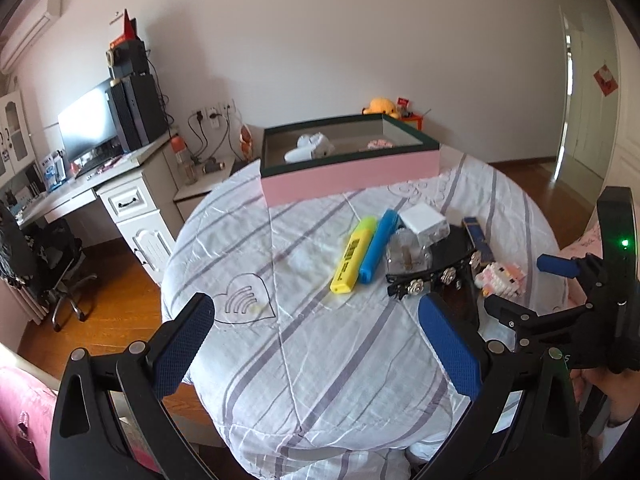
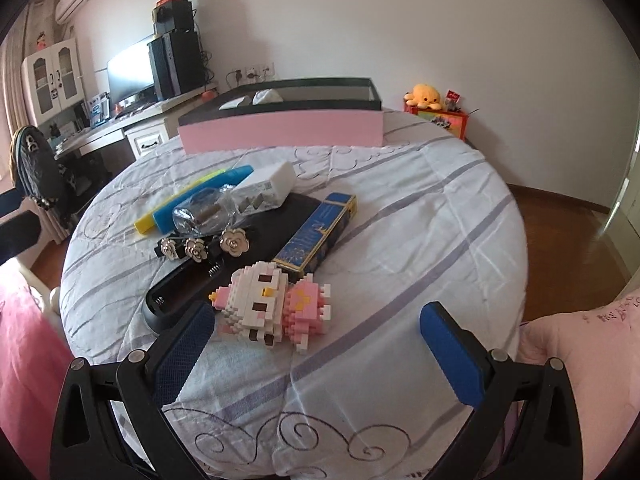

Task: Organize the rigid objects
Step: 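Grasp the white charger with the left tool while the right tool grasps the block figure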

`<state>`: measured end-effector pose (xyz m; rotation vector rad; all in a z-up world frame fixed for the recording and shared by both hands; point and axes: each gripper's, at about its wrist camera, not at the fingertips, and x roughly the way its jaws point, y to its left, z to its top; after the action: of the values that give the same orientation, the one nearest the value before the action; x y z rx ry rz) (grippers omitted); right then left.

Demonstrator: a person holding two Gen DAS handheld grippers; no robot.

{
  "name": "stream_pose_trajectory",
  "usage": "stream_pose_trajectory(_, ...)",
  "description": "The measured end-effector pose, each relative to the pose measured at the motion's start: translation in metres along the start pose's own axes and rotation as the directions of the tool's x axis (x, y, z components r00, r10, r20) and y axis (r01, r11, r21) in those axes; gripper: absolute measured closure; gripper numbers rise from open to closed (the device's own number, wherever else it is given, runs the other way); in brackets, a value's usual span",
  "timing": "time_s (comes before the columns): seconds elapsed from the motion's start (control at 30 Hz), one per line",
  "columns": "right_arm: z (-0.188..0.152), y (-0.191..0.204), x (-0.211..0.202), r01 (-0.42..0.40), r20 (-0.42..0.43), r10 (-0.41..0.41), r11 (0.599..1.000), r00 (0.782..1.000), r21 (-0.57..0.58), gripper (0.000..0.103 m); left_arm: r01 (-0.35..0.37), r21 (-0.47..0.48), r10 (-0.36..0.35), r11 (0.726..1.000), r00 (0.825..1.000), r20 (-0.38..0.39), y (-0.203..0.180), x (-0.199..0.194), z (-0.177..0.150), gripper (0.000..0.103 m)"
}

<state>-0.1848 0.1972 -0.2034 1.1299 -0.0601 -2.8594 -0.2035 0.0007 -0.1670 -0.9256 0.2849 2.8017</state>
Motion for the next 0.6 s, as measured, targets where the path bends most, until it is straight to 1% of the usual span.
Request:
stream_pose_trajectory(0.03,0.0,0.0,0.002,-0.006,-0.002,0.006,1.0,1.0,-0.003,0.001,0.003,0.002,-0.003,1.0,1.0,-0.005,-0.001,0.003,-0.001,0.0)
stream_pose_trajectory(0.1,-0.001,-0.002,0.004,-0.02,0.0,0.02,1.0,1.0,-0.013,0.007,0.013,0.003,-0.013,1.0,1.0,-0.018,-0.002,0.009,-0.001,0.0)
stream_pose_trajectory(0.13,0.0,-0.002,0.004,-0.027,0.002,0.027,1.0,1.0,-0.016,0.008,0.018,0.002,-0.018,1.0,1.0,-0.024,-0.003,0.011,-0.001,0.0)
stream_pose_trajectory(0.17,0.001,-0.003,0.005,-0.036,0.002,0.036,0.999,0.999,-0.023,0.013,0.023,0.001,-0.022,1.0,0.999,-0.031,-0.003,0.014,-0.001,0.0)
stream_pose_trajectory(0.23,0.002,-0.006,0.005,-0.037,0.005,0.037,0.999,0.999,-0.037,0.022,0.029,-0.001,-0.029,1.0,0.999,-0.043,-0.005,0.021,0.0,0.0)
stream_pose_trajectory(0.27,0.003,-0.007,0.004,-0.034,0.006,0.035,0.999,0.999,-0.04,0.035,0.031,-0.001,-0.031,1.0,0.998,-0.048,-0.005,0.023,0.0,0.0)
stream_pose_trajectory(0.3,0.004,-0.01,0.004,-0.035,0.005,0.035,0.999,0.999,-0.039,0.043,0.035,-0.003,-0.035,0.999,0.998,-0.054,-0.006,0.027,0.0,0.0)
stream_pose_trajectory(0.4,0.006,-0.022,0.002,-0.067,0.008,0.067,0.998,0.998,-0.015,0.043,0.046,-0.006,-0.046,0.999,0.996,-0.073,-0.008,0.037,0.002,0.0)
stream_pose_trajectory(0.6,0.014,-0.041,0.001,-0.039,0.038,0.039,0.999,0.999,0.009,0.043,0.069,-0.018,-0.07,0.997,0.993,-0.09,-0.018,0.056,0.016,0.0)
